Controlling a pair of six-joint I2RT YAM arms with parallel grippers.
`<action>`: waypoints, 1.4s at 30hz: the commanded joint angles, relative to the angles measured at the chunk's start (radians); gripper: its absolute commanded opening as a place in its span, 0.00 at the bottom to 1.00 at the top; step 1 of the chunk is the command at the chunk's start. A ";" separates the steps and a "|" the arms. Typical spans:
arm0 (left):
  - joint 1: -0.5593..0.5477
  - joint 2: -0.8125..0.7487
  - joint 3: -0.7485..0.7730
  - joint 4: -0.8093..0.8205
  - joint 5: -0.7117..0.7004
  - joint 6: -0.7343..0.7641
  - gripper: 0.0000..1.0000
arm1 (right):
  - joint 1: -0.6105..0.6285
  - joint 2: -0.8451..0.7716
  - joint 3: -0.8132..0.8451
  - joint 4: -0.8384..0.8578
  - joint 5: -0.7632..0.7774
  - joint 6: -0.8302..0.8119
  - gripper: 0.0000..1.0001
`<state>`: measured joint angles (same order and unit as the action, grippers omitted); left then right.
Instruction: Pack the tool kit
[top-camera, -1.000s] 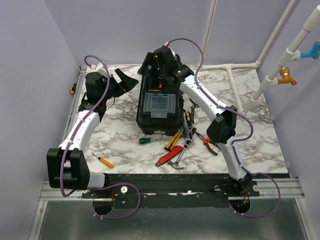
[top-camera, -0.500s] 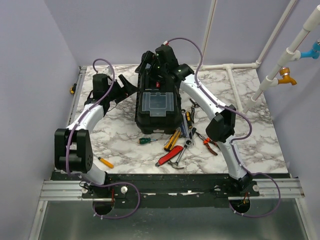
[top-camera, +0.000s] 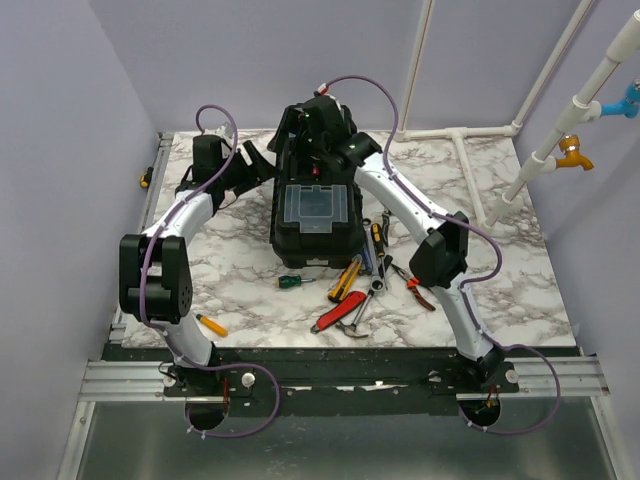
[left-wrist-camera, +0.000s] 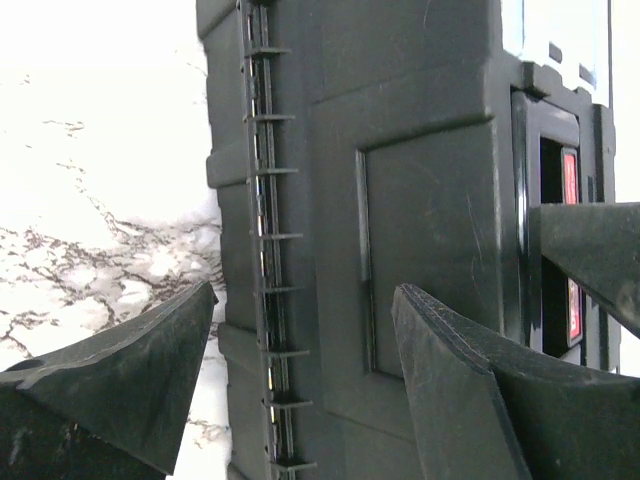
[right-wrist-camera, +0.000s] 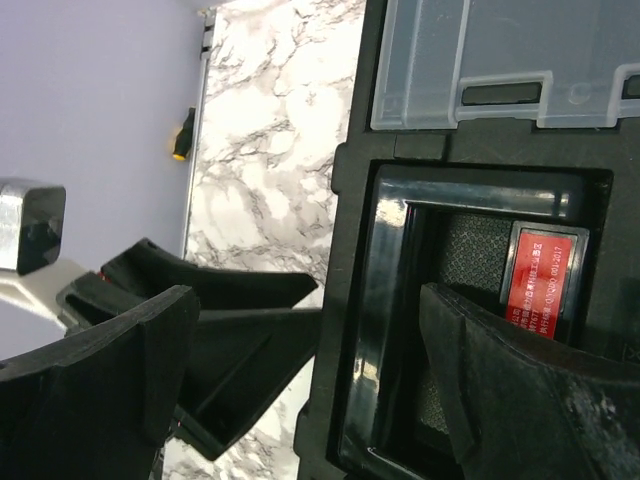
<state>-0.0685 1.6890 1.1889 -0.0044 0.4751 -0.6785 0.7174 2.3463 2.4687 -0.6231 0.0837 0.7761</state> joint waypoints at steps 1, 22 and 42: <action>-0.064 0.050 0.079 -0.036 0.085 0.028 0.74 | 0.019 0.052 -0.114 0.041 -0.253 0.047 1.00; -0.035 0.071 0.203 -0.143 0.174 0.069 0.73 | -0.128 -0.254 -0.688 0.929 -0.872 0.481 1.00; -0.029 -0.080 0.345 -0.367 0.053 -0.006 0.90 | -0.176 -0.240 -0.771 1.134 -0.961 0.568 1.00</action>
<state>-0.0608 1.5864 1.5002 -0.3042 0.4953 -0.6533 0.5282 2.0922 1.6871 0.4793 -0.8055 1.3289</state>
